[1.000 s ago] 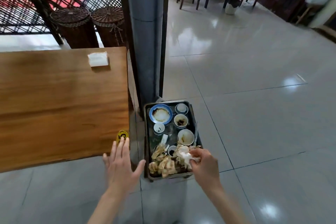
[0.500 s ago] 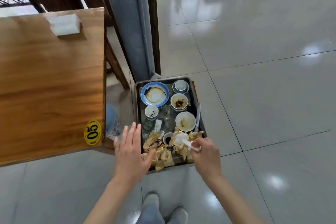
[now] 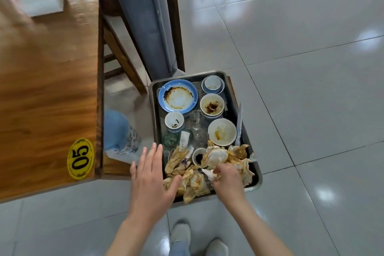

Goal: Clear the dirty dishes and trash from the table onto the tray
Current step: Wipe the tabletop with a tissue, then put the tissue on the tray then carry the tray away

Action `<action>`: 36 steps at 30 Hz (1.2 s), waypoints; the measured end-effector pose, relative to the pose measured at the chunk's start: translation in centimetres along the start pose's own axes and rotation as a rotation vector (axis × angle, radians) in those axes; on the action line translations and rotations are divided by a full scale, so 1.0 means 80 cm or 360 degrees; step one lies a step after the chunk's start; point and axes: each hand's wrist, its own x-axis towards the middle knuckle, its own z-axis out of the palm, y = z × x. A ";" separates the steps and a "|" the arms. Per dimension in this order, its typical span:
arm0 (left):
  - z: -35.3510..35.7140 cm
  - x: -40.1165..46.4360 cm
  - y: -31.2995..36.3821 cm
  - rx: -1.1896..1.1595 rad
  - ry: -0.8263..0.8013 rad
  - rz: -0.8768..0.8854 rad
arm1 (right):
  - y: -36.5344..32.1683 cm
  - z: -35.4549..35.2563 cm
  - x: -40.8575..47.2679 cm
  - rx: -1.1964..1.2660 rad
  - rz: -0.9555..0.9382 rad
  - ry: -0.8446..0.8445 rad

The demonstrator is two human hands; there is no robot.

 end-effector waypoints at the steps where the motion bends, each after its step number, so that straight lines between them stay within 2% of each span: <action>1: 0.001 0.000 -0.004 0.0007 -0.0011 -0.0003 | -0.001 0.003 -0.001 0.0002 0.0009 -0.0005; 8: 0.000 -0.005 -0.012 -0.0033 -0.0060 -0.0046 | 0.005 0.003 -0.010 -0.0064 0.0088 -0.0064; 14: -0.003 0.002 -0.006 -0.0119 -0.0065 -0.0024 | 0.001 -0.023 -0.017 0.0034 0.0070 0.0032; 23: -0.070 0.020 0.034 -0.0229 -0.0053 0.0041 | -0.063 -0.134 -0.040 0.0177 0.0024 0.0198; 30: -0.129 0.027 0.067 -0.0211 -0.0065 0.0001 | -0.098 -0.201 -0.061 0.0161 -0.0063 0.0131; 36: -0.128 0.056 0.112 -0.0105 0.0027 -0.0154 | -0.092 -0.254 -0.034 0.0155 -0.0165 0.0052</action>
